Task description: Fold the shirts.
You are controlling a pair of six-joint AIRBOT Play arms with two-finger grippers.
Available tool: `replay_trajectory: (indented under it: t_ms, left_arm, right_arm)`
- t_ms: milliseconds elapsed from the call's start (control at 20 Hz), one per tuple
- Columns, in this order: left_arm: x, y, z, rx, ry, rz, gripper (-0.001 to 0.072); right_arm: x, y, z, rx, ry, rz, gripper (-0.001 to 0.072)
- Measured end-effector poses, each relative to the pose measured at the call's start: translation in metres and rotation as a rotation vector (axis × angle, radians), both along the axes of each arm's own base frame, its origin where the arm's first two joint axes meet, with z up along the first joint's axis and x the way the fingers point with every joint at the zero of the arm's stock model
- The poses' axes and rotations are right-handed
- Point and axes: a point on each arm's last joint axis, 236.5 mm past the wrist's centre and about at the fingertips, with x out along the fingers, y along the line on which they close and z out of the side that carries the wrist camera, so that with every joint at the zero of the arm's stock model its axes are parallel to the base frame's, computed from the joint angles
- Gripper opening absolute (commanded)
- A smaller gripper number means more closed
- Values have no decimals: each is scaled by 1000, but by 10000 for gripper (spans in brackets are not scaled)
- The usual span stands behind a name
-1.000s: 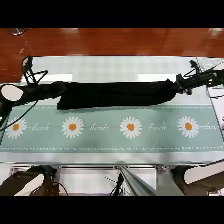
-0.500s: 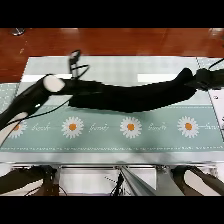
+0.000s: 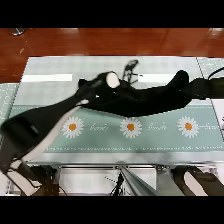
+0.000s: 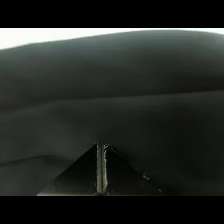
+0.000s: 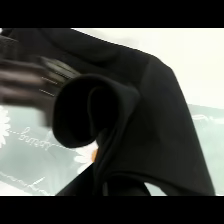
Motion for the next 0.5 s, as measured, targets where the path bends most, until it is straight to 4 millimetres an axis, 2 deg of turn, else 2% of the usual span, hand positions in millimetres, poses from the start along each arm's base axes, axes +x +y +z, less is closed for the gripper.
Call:
replay_trajectory:
  t_ms: [150, 250, 350, 450, 500]
  left_arm:
    - [-42, -36, -17, -28, 105, -77, 28]
    - [-56, -44, -19, -44, 139, -112, 29]
    - [-42, -40, -12, -68, 146, -100, 28]
    - [-17, -16, -2, -78, 165, -76, 28]
    - [4, 0, 8, -93, 164, -44, 28]
  right_arm:
    - [1, 10, 4, 11, -20, 5, 22]
    - [3, 13, 5, 16, -27, 5, 23]
    - [4, 15, 6, 21, -30, 3, 23]
    - [5, 15, 6, 24, -31, 0, 22]
    - [5, 16, 6, 25, -31, -1, 23]
